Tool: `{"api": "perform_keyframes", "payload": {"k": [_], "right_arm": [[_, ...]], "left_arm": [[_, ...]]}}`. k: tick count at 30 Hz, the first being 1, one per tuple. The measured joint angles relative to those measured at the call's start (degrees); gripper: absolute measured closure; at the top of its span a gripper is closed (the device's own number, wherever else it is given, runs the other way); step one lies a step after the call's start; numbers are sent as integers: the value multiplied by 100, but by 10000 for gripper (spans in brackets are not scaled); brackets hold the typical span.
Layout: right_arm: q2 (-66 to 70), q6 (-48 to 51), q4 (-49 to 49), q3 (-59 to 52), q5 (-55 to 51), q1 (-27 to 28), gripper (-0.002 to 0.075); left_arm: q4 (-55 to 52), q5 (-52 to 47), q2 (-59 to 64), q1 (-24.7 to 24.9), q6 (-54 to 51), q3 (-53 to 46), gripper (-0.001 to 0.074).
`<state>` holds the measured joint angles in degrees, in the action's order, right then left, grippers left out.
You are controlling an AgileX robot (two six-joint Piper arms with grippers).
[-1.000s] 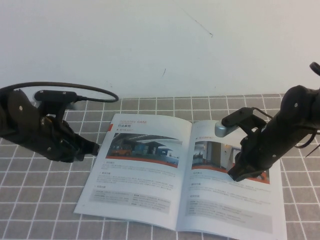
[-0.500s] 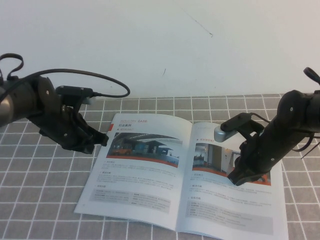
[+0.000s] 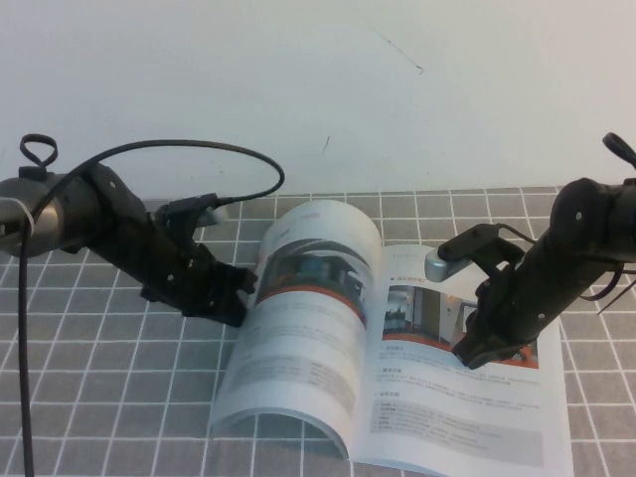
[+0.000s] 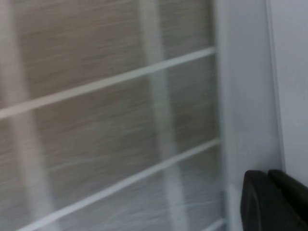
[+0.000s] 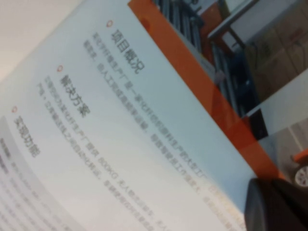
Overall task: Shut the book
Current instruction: 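Close the open booklet and leave it lying on the table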
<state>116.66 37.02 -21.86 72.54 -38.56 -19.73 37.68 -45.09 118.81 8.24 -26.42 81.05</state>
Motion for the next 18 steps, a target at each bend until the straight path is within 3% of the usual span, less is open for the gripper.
{"api": "perform_keyframes", "payload": {"k": [10,18], "right_arm": [[23,8,-81,0,11,0,729],[33,22,-152,0,21,0,729]], "left_arm": [[3102,-1070,0,0,-1742,0,738],[3625,-1199,0,-62,-2288,0,738]]}}
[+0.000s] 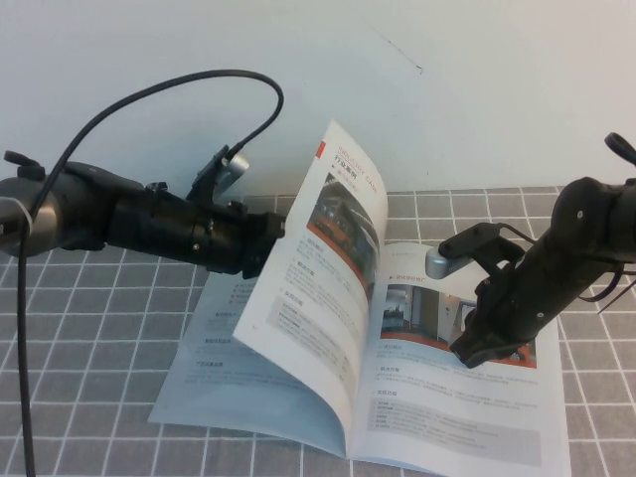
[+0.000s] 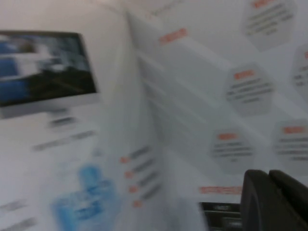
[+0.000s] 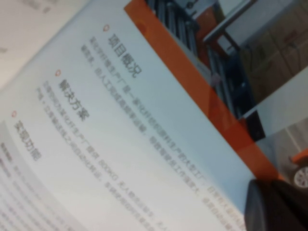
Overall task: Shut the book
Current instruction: 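Close the open booklet and leave it lying on the table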
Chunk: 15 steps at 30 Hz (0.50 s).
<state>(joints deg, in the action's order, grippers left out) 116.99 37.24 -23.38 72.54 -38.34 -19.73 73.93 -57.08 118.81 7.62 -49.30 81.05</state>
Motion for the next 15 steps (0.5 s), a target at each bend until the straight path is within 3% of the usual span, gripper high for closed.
{"api": "perform_keyframes", "payload": {"k": [6,15], "right_arm": [[0,0,-3,8,0,0,729],[24,0,-13,8,0,0,729]], "left_arm": [[-1243,867,-106,-358,233,0,738],[-4709,1764,-387,-620,2116,0,738]]}}
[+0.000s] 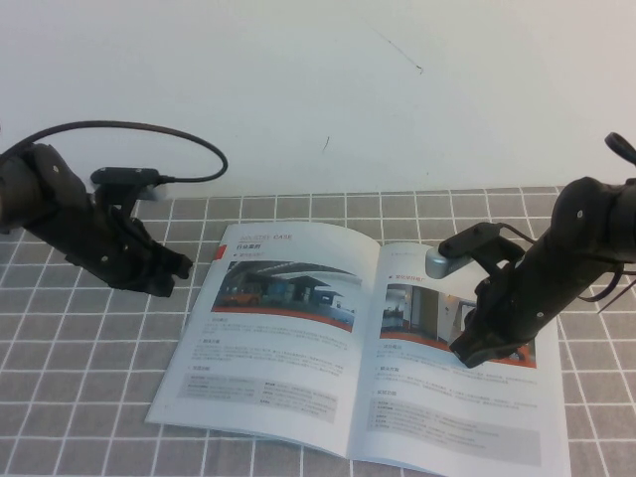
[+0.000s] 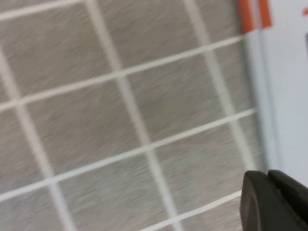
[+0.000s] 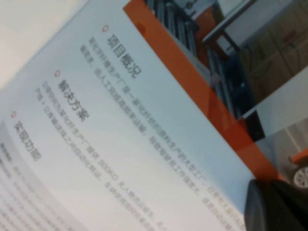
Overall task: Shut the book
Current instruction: 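Close the open booklet and leave it lying on the table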
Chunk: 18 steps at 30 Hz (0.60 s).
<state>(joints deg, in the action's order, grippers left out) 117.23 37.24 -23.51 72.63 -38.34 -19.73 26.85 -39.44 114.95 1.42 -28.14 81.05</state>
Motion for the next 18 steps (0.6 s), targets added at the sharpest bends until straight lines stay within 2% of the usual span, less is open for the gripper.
{"api": "perform_keyframes", "payload": {"k": [4,13,18], "right_arm": [[56,0,-33,35,-48,10,729],[145,0,-89,57,-87,44,729],[145,0,-89,60,-87,44,729]], "left_arm": [[-504,118,11,0,432,0,738],[-347,172,227,27,526,0,738],[-358,172,340,280,526,0,738]]}}
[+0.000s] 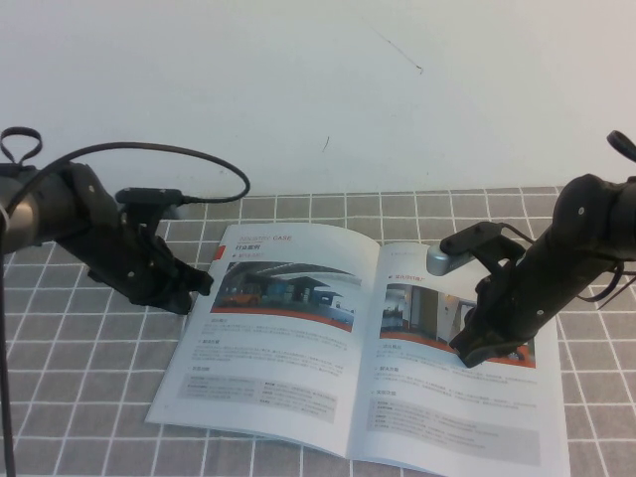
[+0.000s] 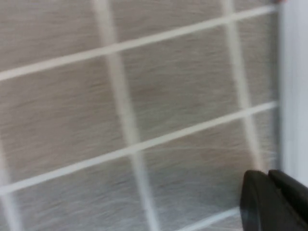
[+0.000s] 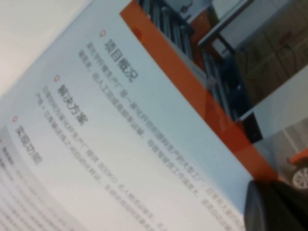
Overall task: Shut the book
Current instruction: 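Close the open booklet and leave it lying on the table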
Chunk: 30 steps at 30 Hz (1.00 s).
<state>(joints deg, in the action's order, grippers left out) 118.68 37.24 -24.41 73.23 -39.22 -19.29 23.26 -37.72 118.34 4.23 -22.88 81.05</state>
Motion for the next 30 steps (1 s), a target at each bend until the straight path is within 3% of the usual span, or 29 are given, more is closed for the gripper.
{"api": "perform_keyframes", "payload": {"k": [11,24,30], "right_arm": [[11,0,0,9,-10,0,729],[11,0,0,9,-10,0,729],[11,0,0,9,-10,0,729]], "left_arm": [[-341,146,3,464,152,0,738],[1862,-256,18,575,-724,0,738],[1852,-373,16,772,-1207,0,738]]}}
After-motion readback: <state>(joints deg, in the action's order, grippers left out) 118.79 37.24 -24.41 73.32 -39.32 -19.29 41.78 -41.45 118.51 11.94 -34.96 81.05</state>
